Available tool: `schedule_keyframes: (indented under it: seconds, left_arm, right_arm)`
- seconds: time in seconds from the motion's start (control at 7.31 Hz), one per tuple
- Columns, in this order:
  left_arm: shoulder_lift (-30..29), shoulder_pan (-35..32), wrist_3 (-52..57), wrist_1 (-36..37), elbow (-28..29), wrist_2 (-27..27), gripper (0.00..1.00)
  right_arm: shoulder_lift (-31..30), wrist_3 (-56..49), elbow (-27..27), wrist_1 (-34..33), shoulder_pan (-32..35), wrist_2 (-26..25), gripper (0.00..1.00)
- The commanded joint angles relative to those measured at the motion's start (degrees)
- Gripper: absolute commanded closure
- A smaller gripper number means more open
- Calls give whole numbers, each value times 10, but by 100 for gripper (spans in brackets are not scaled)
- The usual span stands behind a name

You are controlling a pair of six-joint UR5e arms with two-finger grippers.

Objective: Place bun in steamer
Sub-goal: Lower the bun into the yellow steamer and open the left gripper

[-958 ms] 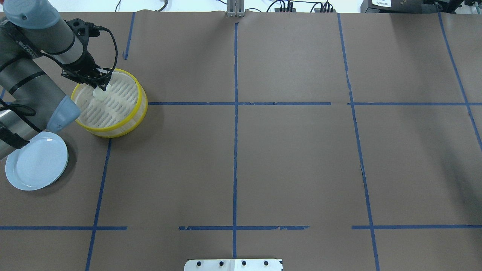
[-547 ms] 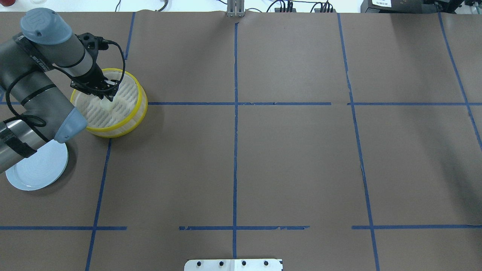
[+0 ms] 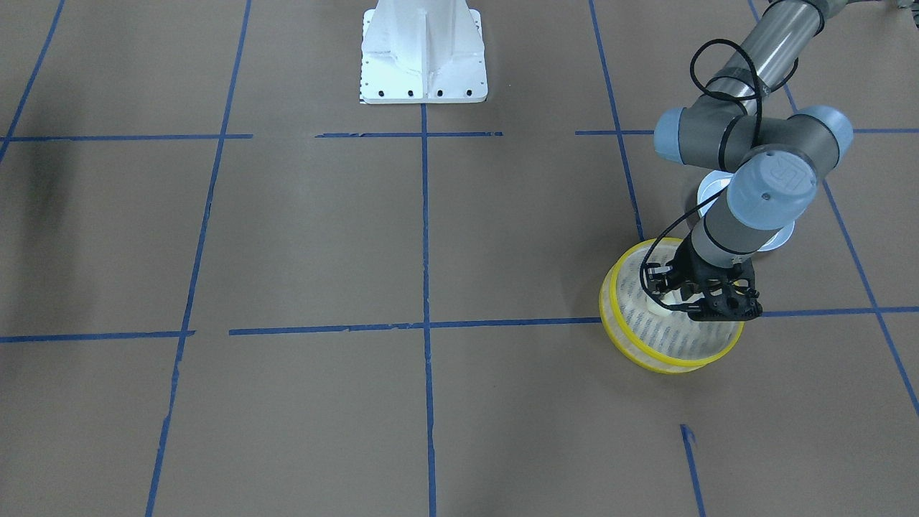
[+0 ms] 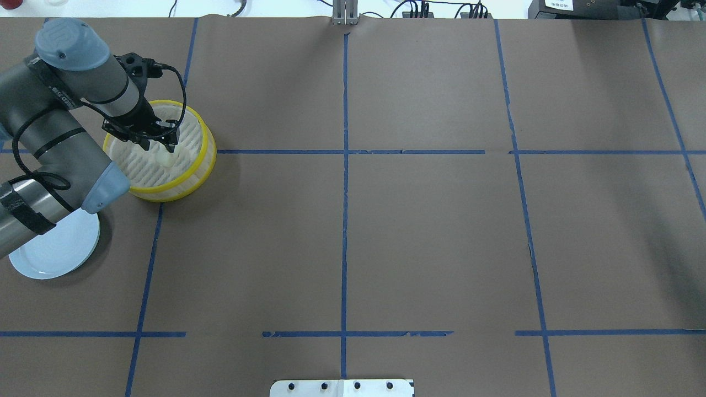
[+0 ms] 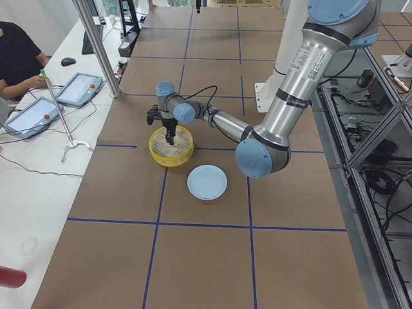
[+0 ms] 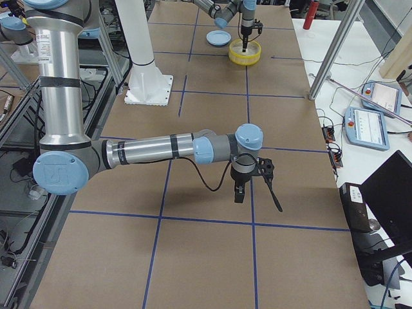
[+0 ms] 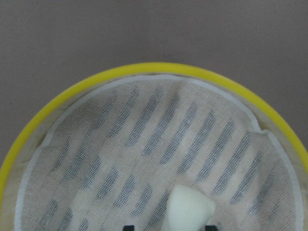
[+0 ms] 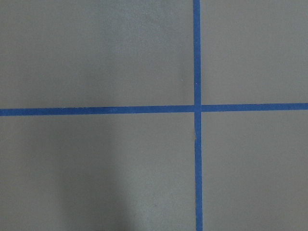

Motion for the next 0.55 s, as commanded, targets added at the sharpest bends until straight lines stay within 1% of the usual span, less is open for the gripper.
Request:
schedule_keyframes:
  seconds: [0.0, 0.14, 0.27, 0.41]
  left_arm:
    - [0, 0, 2, -1, -2, 0, 36]
    - [0, 0, 3, -1, -3, 0, 16]
    - [1, -5, 5, 0, -17, 0, 0]
    - [2, -17, -2, 4, -53, 1, 0]
  right_arm:
    - [0, 0, 0, 0, 0, 0, 0]
    - [0, 0, 0, 0, 0, 0, 0]
    - [0, 0, 0, 0, 0, 0, 0]
    - [0, 0, 0, 0, 0, 0, 0]
